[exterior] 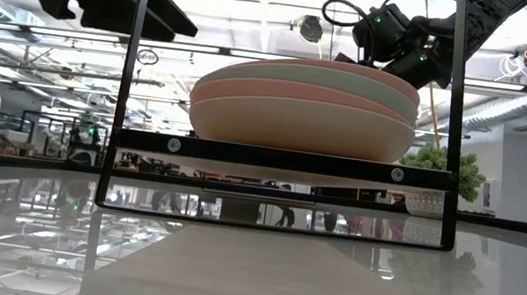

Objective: Place and stack plates onto a shelf
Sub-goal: Stack the pink plate on top of the orange plate on the shelf, then stack the orange plate on top of the pink plate on the shelf

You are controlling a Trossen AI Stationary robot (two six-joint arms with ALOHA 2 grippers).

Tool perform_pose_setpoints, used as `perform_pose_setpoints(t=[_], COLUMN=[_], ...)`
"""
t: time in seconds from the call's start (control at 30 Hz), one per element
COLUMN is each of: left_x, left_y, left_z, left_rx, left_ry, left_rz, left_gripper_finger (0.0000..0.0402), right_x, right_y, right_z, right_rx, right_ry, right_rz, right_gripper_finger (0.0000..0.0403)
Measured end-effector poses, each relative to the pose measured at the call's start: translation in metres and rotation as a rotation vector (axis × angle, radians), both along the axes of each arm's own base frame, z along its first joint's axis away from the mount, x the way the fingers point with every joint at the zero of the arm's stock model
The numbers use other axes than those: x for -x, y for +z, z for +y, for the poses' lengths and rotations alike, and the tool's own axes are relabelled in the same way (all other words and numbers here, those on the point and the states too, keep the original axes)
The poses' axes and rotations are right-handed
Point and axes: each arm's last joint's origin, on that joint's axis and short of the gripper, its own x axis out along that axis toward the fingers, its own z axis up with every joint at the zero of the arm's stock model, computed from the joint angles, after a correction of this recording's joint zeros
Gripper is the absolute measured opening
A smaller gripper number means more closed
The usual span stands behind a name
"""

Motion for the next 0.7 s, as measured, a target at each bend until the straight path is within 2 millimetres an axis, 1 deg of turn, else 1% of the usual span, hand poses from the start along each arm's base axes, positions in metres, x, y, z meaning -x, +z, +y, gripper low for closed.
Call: perform_pose_setpoints(t=[0.2, 0.4, 0.53, 0.7], left_x=[0.004, 0.007, 0.010, 0.019], left_y=[-0.004, -0.006, -0.007, -0.016], left_z=[-0.007, -0.015, -0.021, -0.029], left_rx=[0.042, 0.081, 0.104, 0.145], left_ry=[-0.010, -0.027, -0.044, -0.051], left_rz=[0.041, 0.058, 0.073, 0.177], left_gripper_finger=[0.0340, 0.0340, 0.0340, 0.0340], right_x=[0.005, 0.016, 0.025, 0.038], right_y=[0.011, 0.034, 0.052, 0.069], right_z=[0.002, 0.008, 0.022, 0.045], right_rx=[-0.015, -0.018, -0.073, -0.238], right_ry=[-0.017, -0.028, -0.041, -0.078], right_rz=[-0.025, -0.093, -0.151, -0.210], right_gripper_finger=[0.0189, 0.0190, 0.0190, 0.0190])
